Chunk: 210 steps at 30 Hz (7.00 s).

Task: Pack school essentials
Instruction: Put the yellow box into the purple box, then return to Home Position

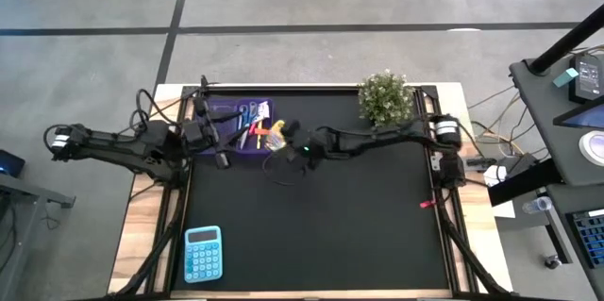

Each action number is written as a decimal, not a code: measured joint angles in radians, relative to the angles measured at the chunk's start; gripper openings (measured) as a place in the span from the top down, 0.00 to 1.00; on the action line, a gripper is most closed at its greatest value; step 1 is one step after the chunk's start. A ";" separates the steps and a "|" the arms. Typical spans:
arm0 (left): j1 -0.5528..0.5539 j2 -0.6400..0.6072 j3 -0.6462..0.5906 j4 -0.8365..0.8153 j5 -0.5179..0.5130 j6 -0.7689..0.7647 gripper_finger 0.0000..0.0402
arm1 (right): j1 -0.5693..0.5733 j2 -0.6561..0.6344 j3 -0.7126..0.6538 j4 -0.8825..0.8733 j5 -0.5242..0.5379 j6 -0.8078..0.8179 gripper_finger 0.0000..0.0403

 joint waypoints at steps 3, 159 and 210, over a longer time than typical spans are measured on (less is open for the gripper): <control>0.000 -0.014 0.000 -0.023 -0.002 -0.001 0.59 | -0.027 0.077 0.096 0.002 -0.063 -0.140 0.98; 0.669 0.572 0.044 -0.717 0.294 -0.663 1.00 | 0.057 -0.659 -0.771 0.564 -0.219 0.887 0.98; 0.154 -0.618 -0.547 -0.312 0.464 -0.128 1.00 | -0.232 -1.741 -1.345 0.614 -0.637 0.941 0.98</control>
